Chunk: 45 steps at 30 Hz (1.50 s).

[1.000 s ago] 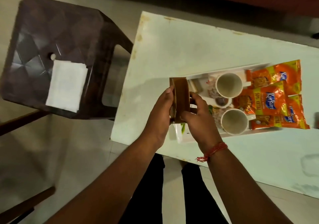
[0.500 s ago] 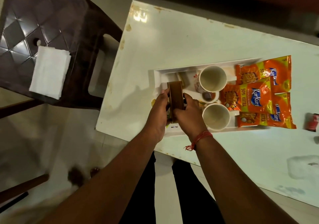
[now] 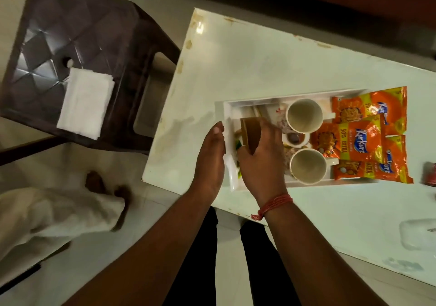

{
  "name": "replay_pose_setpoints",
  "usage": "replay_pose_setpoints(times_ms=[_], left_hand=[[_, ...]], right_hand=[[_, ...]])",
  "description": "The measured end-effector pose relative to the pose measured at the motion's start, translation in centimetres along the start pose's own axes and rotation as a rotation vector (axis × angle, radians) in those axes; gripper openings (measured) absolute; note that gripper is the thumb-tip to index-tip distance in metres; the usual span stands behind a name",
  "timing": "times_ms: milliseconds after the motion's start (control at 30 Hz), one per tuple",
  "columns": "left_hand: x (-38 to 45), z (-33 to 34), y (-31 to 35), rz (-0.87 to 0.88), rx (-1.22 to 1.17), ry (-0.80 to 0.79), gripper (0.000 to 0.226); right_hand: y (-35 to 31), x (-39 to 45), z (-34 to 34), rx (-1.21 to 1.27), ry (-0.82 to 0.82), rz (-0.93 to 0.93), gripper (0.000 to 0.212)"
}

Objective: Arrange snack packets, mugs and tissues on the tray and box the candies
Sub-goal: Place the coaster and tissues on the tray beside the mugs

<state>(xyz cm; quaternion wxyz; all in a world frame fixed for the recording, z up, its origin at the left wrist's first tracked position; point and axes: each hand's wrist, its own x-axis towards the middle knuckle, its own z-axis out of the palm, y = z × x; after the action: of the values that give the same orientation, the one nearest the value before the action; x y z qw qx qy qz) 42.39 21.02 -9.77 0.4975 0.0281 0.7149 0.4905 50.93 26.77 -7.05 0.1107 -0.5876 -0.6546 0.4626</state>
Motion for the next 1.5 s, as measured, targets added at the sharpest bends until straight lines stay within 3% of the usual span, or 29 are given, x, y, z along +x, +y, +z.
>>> replay_pose_setpoints(times_ms=[300, 500, 667, 733, 800, 933, 1067, 1167, 1333, 1400, 1500], left_hand=[[1.7, -11.4, 4.3, 0.218, 0.129, 0.234, 0.029], [5.2, -21.7, 7.5, 0.528, 0.471, 0.522, 0.019], [9.4, -29.3, 7.8, 0.381, 0.923, 0.72, 0.031], [10.0, -31.1, 7.2, 0.332, 1.122, 0.712, 0.034], [10.4, -31.9, 6.6, 0.335, 1.166, 0.673, 0.031], [10.3, -31.0, 6.1, 0.225, 0.886, 0.584, 0.022], [8.0, -29.6, 4.2, 0.22, 0.75, 0.491, 0.021], [6.5, -28.5, 3.0, 0.148, 0.553, 0.553, 0.029], [5.0, -26.7, 1.9, -0.099, -0.04, 0.651, 0.032], [4.5, -26.4, 1.4, -0.23, -0.259, 0.543, 0.033], [4.1, -26.5, 1.0, -0.345, -0.571, 0.172, 0.041]], right_hand=[[-6.4, -1.1, 9.3, 0.021, -0.396, 0.032, 0.059], [-11.7, -0.5, 15.5, 0.077, -0.474, 0.044, 0.051], [-14.8, 0.3, 20.1, 0.095, -0.501, 0.082, 0.046], [-15.4, 0.4, 21.5, 0.102, -0.512, 0.107, 0.046], [-15.7, 0.5, 22.8, 0.105, -0.505, 0.134, 0.046], [-15.6, 0.4, 24.7, 0.141, -0.456, 0.185, 0.039], [-15.6, 1.0, 25.7, 0.169, -0.378, 0.22, 0.044], [-15.4, 1.9, 25.6, 0.207, -0.324, 0.24, 0.039], [-13.8, 1.6, 24.2, 0.319, -0.421, 0.284, 0.025], [-12.5, 0.9, 23.2, 0.381, -0.49, 0.318, 0.023], [-10.1, -0.4, 21.6, 0.544, -0.597, 0.451, 0.02]])
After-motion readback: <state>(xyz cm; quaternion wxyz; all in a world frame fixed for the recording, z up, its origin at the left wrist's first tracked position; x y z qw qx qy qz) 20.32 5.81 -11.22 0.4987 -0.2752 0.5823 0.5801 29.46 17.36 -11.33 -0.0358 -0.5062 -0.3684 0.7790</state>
